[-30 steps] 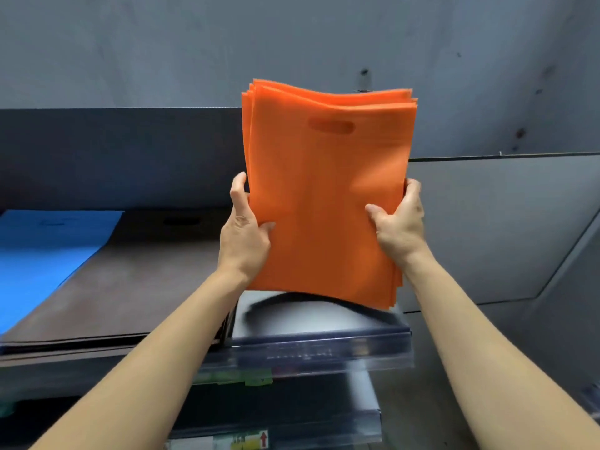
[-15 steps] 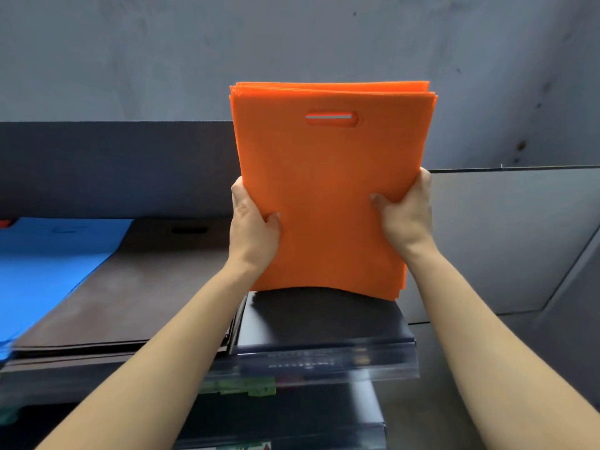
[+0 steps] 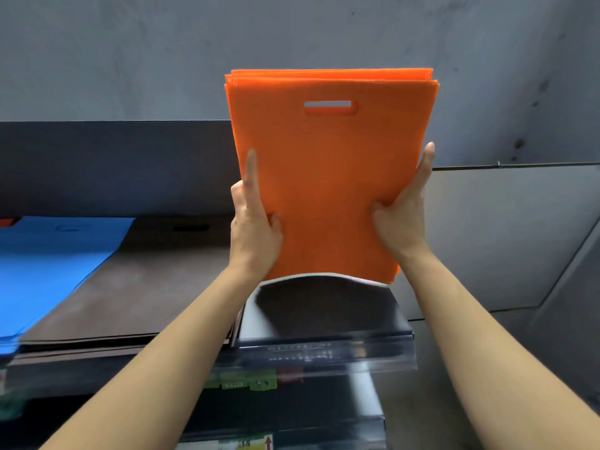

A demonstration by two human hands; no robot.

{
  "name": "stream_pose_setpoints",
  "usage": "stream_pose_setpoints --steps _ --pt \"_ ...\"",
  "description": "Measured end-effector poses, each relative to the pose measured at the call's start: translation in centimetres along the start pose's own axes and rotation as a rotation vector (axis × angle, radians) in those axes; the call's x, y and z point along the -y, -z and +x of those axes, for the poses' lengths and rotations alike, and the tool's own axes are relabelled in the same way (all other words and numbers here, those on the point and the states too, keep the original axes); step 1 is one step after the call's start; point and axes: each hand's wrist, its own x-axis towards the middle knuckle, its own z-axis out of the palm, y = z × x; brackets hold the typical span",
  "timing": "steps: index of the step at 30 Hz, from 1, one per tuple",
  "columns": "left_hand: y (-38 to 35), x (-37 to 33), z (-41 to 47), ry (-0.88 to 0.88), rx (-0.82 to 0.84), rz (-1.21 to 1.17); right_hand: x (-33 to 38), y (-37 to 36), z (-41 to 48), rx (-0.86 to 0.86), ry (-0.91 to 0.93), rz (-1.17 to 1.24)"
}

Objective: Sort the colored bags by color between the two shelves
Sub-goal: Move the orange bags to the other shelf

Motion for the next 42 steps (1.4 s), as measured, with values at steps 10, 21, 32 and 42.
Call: stream_pose_setpoints --steps 10,21,32,42 --pt "-0.9 0.9 -0.8 0.053 0.1 -0.025 0.0 0.2 -1.4 0.02 -0.107 -0.023" --pt "0.3 -2.0 0.5 0.084 0.125 -0.014 0.1 1.5 -0.2 0.034 -0.173 -0.124" --pt "-2.1 1.9 0.1 0.372 0.54 0.316 -3.8 1.8 -0.8 0.478 -0.424 -0.614" --pt "-4.0 5.5 -0.8 0.414 0.633 0.373 -5.6 1.0 -1.8 0.551 -0.496 -0.637"
